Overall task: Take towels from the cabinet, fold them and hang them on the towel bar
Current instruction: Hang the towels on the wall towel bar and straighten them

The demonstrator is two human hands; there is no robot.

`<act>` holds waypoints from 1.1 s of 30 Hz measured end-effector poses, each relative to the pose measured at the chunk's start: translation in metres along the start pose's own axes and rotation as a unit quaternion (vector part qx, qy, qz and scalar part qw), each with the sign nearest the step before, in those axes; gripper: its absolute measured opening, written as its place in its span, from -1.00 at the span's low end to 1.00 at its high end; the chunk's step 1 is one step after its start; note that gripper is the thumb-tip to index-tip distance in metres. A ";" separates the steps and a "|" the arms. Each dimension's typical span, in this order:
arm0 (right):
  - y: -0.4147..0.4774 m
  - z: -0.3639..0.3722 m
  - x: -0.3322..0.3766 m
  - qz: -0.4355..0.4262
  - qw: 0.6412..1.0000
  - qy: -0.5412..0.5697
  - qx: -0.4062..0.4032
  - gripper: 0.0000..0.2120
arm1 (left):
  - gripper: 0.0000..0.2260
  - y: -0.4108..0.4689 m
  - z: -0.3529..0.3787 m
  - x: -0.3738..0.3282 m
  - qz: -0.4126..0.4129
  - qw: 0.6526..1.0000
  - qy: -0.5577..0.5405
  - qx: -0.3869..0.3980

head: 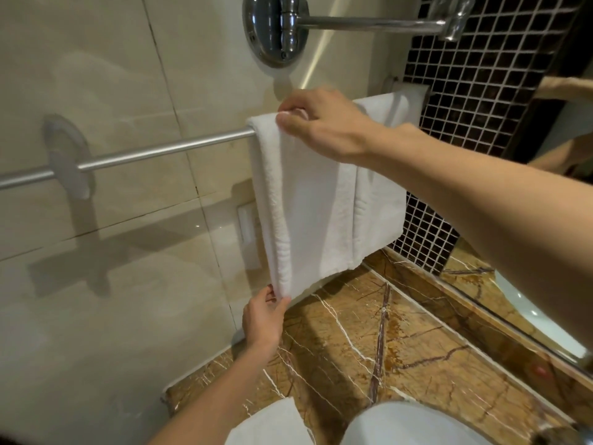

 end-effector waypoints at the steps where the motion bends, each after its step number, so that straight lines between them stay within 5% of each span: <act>1: -0.002 0.000 0.001 0.005 1.000 -0.012 -0.001 -0.66 | -0.72 -0.002 0.000 -0.003 -0.004 1.000 -0.003 0.017; 9: -0.048 0.008 0.014 0.058 0.997 0.010 -0.039 -0.53 | -0.39 -0.037 -0.020 -0.053 0.060 0.980 0.097 0.161; 14: -0.144 0.059 0.032 0.094 0.995 -0.013 0.036 -0.44 | -0.31 -0.073 -0.040 -0.057 0.175 0.899 0.338 0.216; 21: -0.303 0.126 0.077 0.186 0.970 -0.033 0.151 -0.36 | -0.37 -0.149 -0.063 -0.018 0.187 0.880 0.362 0.243; 33: -0.504 0.138 0.140 0.232 0.929 -0.034 0.287 -0.42 | -0.43 -0.318 -0.082 0.053 0.121 0.874 0.363 0.300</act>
Point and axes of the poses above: each hand's wrist, its own y-axis towards the middle knuckle, its own z-axis out of the palm, x = y × z, the point moved 10 cm from there along y, towards the middle knuckle, and after that the axes turned 7 degrees about -y, right-handed, at the moved point
